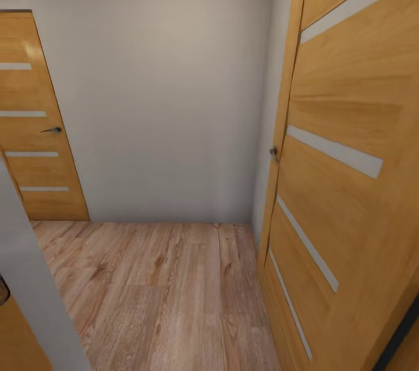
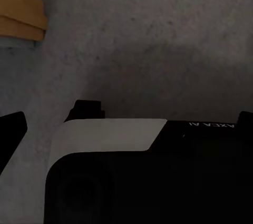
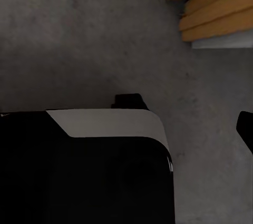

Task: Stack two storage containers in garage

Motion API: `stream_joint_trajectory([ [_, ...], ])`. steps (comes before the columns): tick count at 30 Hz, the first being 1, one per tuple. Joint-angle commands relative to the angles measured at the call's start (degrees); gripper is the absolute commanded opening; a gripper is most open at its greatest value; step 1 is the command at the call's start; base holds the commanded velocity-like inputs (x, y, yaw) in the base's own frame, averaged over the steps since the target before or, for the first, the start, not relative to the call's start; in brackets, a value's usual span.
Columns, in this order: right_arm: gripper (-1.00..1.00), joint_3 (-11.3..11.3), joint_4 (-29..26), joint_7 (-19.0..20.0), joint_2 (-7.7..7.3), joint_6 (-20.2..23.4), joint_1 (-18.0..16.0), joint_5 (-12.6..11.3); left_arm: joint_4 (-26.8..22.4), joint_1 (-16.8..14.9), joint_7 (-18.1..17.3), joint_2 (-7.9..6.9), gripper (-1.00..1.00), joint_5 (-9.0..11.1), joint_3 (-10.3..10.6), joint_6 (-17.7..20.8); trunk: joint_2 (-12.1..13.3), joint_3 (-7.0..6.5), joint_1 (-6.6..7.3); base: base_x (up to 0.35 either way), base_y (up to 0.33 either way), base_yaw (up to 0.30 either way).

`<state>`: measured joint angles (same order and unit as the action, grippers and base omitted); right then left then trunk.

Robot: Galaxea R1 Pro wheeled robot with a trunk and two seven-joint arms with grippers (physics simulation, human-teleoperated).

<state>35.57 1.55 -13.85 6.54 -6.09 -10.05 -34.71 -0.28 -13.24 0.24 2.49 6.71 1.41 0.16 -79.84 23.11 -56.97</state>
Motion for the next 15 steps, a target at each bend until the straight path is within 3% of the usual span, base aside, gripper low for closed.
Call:
stream_joint_trajectory([
  [1,1.0,0.5,0.2,0.0,0.05,-0.3,-0.1,-0.5,0.0,0.0,0.0,0.03,1.0,0.6,0.2,0.0,0.0,0.06,0.0,0.0,0.0,0.066],
  [5,1.0,0.5,0.2,0.0,0.05,-0.3,-0.1,-0.5,0.0,0.0,0.0,-0.02,1.0,0.6,0.2,0.0,0.0,0.06,0.0,0.07,0.0,0.02],
  [11,1.0,0.5,0.2,0.0,0.05,-0.3,-0.1,-0.5,0.0,0.0,-0.1,-0.03,1.0,0.6,0.2,0.0,0.0,0.06,0.0,0.278,0.0,0.002],
  [15,1.0,0.5,0.2,0.0,0.05,-0.3,-0.1,-0.5,0.0,0.0,-0.1,-0.03,1.0,0.6,0.2,0.0,0.0,0.06,0.0,0.104,0.0,0.0],
])
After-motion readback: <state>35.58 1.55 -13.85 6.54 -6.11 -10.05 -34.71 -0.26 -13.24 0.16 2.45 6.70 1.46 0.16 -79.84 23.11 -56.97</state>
